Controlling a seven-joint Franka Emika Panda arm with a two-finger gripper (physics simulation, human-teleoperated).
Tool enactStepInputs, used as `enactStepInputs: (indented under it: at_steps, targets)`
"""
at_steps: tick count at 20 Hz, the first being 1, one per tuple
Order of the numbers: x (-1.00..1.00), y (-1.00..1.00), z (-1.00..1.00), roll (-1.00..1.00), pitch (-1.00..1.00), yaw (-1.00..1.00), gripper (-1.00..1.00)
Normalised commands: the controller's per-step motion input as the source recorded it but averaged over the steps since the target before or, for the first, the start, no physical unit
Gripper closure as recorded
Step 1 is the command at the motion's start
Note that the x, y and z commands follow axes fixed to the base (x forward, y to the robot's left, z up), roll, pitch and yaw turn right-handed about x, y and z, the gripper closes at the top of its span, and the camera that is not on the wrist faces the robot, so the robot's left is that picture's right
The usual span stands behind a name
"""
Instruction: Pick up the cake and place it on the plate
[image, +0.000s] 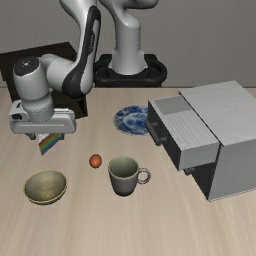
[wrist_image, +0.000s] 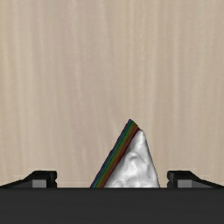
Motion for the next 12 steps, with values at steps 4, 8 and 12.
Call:
enactStepInputs:
  at_steps: [4,8,12]
  targets:
    - [-0.25,-0.25,0.0,0.0,0.0,0.0,1.0]
    - [0.0,0.0,0.0,0.0,0.0,0.0,1.0]
    - [0.0,0.0,0.25,0.0,0.0,0.0,1.0]
